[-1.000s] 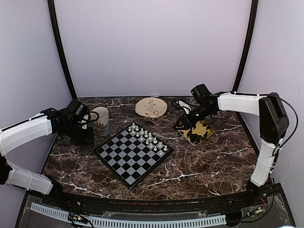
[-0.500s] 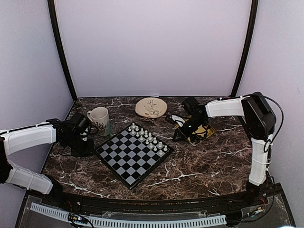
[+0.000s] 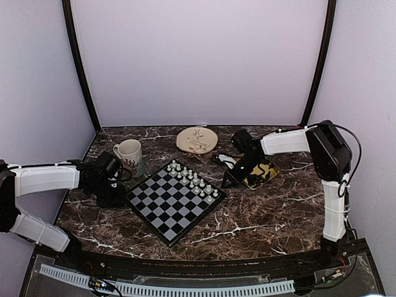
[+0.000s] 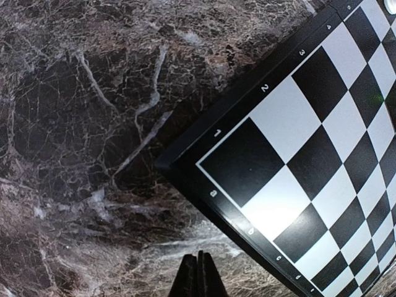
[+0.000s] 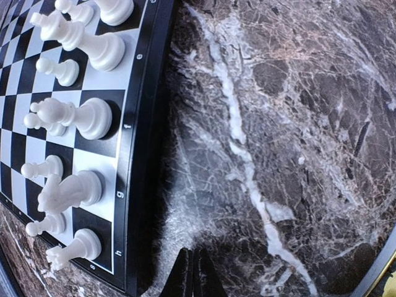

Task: Set up the chess pieces on the board
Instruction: Adjust the chessboard at the center of the board.

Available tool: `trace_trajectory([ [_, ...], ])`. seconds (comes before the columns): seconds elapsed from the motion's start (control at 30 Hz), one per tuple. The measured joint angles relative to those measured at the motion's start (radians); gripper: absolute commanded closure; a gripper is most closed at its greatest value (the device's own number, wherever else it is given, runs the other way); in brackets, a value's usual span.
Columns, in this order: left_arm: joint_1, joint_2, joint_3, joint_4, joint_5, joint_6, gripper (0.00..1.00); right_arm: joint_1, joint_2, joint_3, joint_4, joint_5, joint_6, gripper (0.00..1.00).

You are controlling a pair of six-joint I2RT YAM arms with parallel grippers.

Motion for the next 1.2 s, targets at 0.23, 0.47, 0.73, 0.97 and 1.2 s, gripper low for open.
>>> trace_trajectory([
  [0.23,0.0,0.017,-0.034,0.069,0.019,0.004,1.0,0.016,0.007,0.0,-0.005,-0.025,-0.005,0.97],
  [0.47,0.0,0.039,-0.046,0.116,0.034,0.008,1.0,0.035,-0.001,-0.024,0.008,-0.046,-0.022,0.96],
  [0.73,0.0,0.061,-0.071,0.161,0.069,0.022,1.0,0.048,-0.014,-0.045,0.009,-0.052,-0.038,0.96],
  [0.97,-0.008,0.066,-0.071,0.174,0.089,0.051,1.0,0.067,-0.047,-0.093,-0.008,-0.074,-0.06,0.96],
  [1.2,-0.043,0.068,-0.071,0.178,0.122,0.075,1.0,0.087,-0.103,-0.161,-0.049,-0.074,-0.079,0.95],
])
